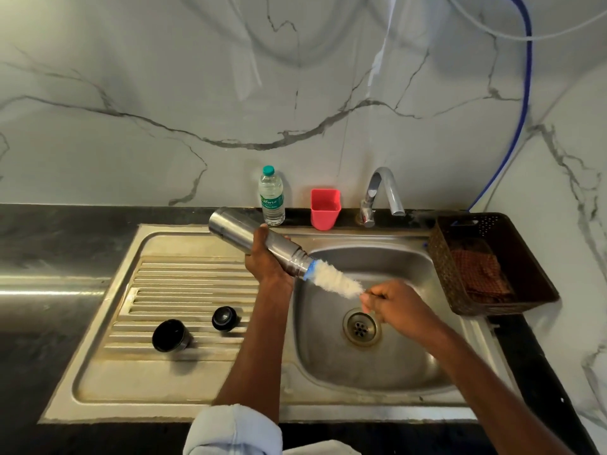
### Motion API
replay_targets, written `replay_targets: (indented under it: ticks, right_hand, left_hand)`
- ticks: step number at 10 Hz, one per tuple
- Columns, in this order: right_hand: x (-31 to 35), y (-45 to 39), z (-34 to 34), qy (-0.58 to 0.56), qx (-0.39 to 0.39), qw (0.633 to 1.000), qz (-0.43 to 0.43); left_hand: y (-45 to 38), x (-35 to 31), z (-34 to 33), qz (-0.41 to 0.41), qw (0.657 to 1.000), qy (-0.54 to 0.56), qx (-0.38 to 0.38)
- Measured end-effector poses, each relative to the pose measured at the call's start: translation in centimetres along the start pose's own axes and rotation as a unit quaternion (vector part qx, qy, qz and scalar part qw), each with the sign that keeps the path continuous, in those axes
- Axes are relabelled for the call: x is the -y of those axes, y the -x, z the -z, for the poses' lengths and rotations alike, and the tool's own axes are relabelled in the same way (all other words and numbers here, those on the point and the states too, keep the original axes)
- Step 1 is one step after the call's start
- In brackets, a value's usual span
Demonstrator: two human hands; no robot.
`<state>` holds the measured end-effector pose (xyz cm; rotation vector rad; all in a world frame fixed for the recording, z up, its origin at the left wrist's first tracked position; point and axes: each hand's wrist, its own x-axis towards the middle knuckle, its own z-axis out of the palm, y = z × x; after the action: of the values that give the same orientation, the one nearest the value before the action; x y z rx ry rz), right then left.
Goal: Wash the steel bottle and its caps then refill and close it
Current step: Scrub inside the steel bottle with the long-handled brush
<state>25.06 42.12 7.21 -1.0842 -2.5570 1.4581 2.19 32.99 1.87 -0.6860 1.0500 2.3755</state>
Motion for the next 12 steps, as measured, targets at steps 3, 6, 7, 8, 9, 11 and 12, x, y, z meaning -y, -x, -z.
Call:
replay_targets:
  ticks: [3, 6, 7, 8, 9, 11, 12]
  right_hand:
    - [1.0, -3.9, -0.7, -0.327, 0.224, 0.889, -0.230]
    - [1.4, 1.4, -4.6, 0.321, -0.194, 0.927, 0.005]
    - [1.8, -0.8, -4.6, 0.199, -0.158, 0.964, -0.072]
    - [0.3, -2.1, -2.1, -0.315, 0.109, 0.905, -0.264]
    - [-0.4, -0.7, -1.4, -0.365, 0.167, 0.885, -0.237]
    - [0.4, 0.1, -5.8, 0.299, -0.197, 0.934, 0.017]
    - [0.3, -1.5, -4.3, -0.126, -0.029, 0.984, -0.122]
  left_hand:
    - [1.3, 3.2, -0.6, 0.048, 0.994, -0.041, 0.085]
    - [-0.1, 3.0, 0.3, 0.021, 0.999, -0.024, 0.009]
    - [0.4, 3.5, 0.4, 0.040, 0.998, -0.044, 0.021]
    - [0.1, 2.2, 0.5, 0.062, 0.994, -0.050, 0.071]
    - [-0.4, 1.2, 0.4, 0.047, 0.995, -0.040, 0.080]
    - [1.6, 3.4, -0.3, 0.046, 0.995, -0.049, 0.077]
    - [0.8, 3.0, -0.3, 0.046, 0.994, -0.051, 0.089]
